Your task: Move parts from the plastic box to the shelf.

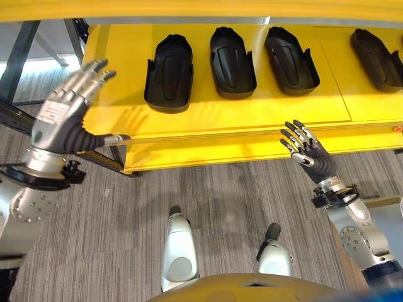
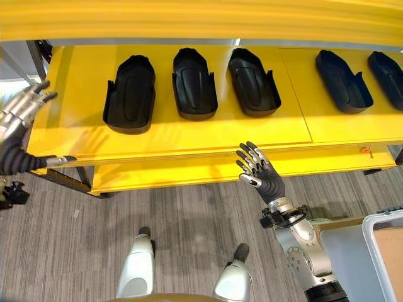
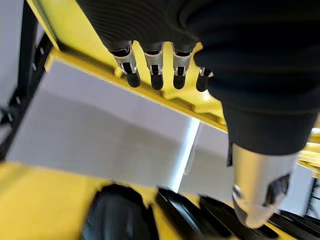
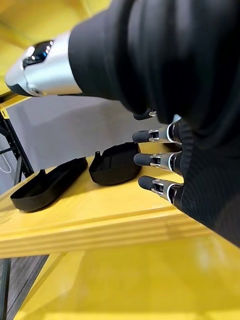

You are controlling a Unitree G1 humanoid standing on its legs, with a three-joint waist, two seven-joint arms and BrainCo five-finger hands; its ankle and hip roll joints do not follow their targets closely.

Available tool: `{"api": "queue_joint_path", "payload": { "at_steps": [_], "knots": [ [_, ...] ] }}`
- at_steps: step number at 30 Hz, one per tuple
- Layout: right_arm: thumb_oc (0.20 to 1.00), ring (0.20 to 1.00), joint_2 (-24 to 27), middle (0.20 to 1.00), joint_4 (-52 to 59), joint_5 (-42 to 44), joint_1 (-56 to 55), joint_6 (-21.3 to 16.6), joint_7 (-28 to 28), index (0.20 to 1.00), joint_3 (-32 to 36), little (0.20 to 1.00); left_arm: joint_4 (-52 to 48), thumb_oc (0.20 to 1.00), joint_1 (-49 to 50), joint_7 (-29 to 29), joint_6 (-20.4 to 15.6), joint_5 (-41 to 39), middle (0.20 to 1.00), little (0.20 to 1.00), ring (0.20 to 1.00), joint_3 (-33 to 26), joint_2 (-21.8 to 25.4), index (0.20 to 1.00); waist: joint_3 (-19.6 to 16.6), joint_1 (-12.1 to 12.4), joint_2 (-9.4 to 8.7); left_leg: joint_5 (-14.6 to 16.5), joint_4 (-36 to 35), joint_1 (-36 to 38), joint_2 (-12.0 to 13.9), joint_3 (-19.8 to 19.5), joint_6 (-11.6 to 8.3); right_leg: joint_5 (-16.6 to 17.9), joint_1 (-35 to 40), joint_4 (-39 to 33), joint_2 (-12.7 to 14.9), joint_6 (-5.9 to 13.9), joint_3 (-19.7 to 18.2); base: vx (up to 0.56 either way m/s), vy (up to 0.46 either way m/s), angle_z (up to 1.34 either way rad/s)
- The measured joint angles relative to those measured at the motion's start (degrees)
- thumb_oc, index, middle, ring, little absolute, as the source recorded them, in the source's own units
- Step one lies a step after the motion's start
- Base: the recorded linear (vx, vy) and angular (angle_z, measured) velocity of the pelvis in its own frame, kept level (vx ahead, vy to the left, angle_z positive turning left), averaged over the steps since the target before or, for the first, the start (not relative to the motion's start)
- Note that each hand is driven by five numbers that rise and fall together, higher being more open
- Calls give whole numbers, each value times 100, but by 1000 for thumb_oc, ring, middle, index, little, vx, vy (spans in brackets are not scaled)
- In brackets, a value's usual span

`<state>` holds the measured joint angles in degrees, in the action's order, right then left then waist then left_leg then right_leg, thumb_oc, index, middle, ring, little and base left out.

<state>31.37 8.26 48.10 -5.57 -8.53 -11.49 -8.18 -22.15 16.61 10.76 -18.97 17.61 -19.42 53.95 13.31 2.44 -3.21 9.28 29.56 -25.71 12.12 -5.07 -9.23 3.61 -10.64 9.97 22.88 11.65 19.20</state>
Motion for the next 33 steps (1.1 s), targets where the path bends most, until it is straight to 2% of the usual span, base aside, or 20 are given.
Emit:
{"api": "queue_joint_path", "payload": {
  "at_steps": [2, 7, 11, 14, 16, 27, 33],
  "knots": [
    [1000, 1000, -3, 1000, 4, -4, -2, 0, 6, 1000, 2, 1000, 11, 1000, -2, -107, -12, -3, 1000, 1000, 1000, 249, -254, 1000, -1, -17, 1, -34, -96, 71, -1, 17, -10, 1, 27, -7, 7, -6, -2, 49, -19, 0],
    [1000, 1000, 14, 1000, 182, -5, -122, -1, 39, 1000, 77, 1000, 114, 1000, 21, -222, -19, 110, 1000, 1000, 1000, 692, -391, 1000, -27, -90, 30, -64, -172, 150, 17, 12, 7, -11, 121, -29, -6, -7, 48, -6, -11, 3],
    [1000, 1000, 8, 1000, 194, -6, -146, -42, 61, 1000, 73, 1000, 208, 1000, -91, -422, -23, 267, 1000, 1000, 1000, 1335, -387, 1000, -36, -198, 46, -66, -170, 150, 22, 5, 28, -1, 116, -24, -8, -20, 47, 0, 0, 0],
    [1000, 1000, 0, 1000, 193, -7, -156, -90, 84, 1000, 64, 1000, 675, 1000, -539, -459, -21, 393, 1000, 1000, 1000, 2096, -429, 1000, -42, -227, 68, -70, -153, 147, 26, 7, 32, 5, 105, -13, -9, -27, 27, 0, 0, 0],
    [1000, 1000, 1, 1000, 193, -6, -145, -122, 105, 1000, 66, 1000, 968, 1000, -595, -564, -27, 443, 1000, 1000, 1000, 2390, -435, 1000, -43, -300, 63, -71, -139, 113, 43, 7, 32, 14, 79, -18, -24, -40, 26, 1, -1, -2],
    [1000, 1000, -164, 1000, 159, -8, -196, -186, 277, 1000, 70, 1000, 1997, 1000, -686, -719, 139, 674, 1000, 1000, 1000, 2626, -685, 1000, -29, -355, 33, -73, -122, 68, 111, 95, 25, 33, -78, -4, -70, -64, -99, -3, 3, -5],
    [1000, 1000, -176, 1000, 159, -6, -116, -187, 281, 1000, 62, 1000, 2574, 1000, -788, -712, 313, 679, 1000, 1000, 1000, 2624, -877, 1000, 25, -365, -64, -39, -52, 13, 136, 116, 32, 44, -126, -17, -83, -80, -111, -1, 2, -1]
  ]
}}
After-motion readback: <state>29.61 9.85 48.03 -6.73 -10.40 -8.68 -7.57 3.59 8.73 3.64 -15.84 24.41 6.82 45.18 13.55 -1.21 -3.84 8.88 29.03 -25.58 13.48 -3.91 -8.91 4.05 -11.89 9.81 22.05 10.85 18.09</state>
